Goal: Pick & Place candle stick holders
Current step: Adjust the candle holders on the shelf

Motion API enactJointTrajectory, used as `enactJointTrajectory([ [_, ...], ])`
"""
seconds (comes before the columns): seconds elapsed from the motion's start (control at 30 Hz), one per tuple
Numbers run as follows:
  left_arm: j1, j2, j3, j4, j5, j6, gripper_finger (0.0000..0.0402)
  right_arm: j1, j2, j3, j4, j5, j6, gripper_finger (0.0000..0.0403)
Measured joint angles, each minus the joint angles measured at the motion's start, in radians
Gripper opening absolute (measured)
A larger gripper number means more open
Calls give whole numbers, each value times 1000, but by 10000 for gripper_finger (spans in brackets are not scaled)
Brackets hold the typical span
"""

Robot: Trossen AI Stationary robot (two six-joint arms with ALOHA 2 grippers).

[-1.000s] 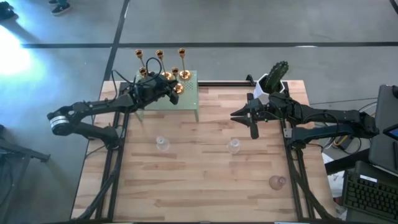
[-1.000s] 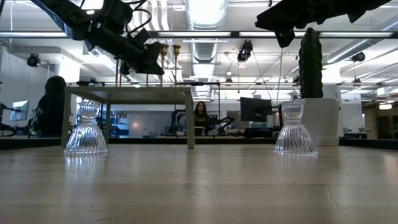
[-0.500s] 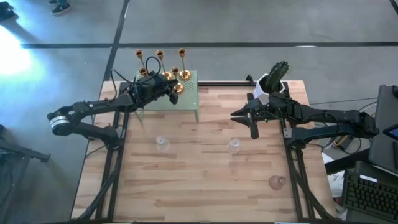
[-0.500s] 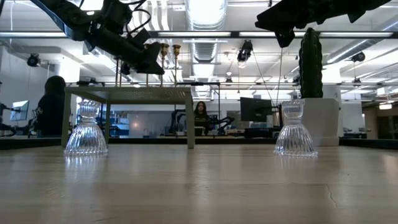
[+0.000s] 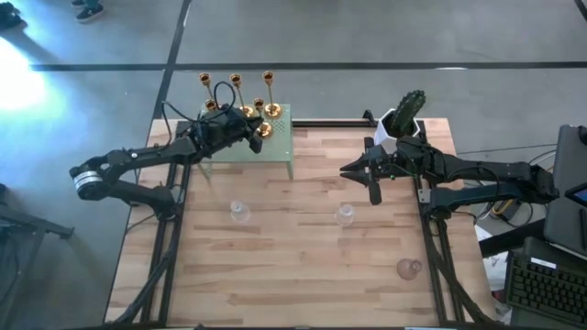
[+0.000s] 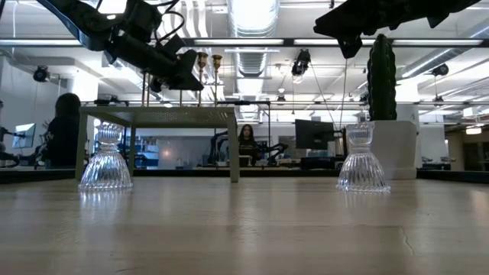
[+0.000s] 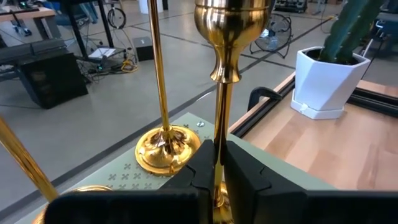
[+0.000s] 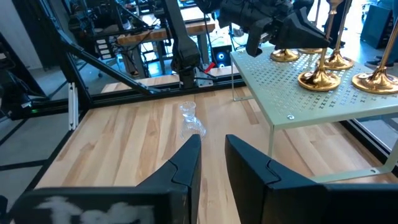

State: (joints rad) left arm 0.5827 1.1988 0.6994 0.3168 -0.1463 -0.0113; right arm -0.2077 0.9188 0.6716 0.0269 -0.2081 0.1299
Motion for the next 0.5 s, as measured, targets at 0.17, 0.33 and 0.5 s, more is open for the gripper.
enactJointTrajectory([
  [0.17, 0, 0, 0, -1, -2, 0, 46, 0, 0, 0, 0, 0, 0, 75],
  [0.33, 0, 0, 0, 0, -2, 10, 56, 0, 0, 0, 0, 0, 0, 84],
  [0.5, 0, 0, 0, 1, -3, 10, 75, 0, 0, 0, 0, 0, 0, 89],
])
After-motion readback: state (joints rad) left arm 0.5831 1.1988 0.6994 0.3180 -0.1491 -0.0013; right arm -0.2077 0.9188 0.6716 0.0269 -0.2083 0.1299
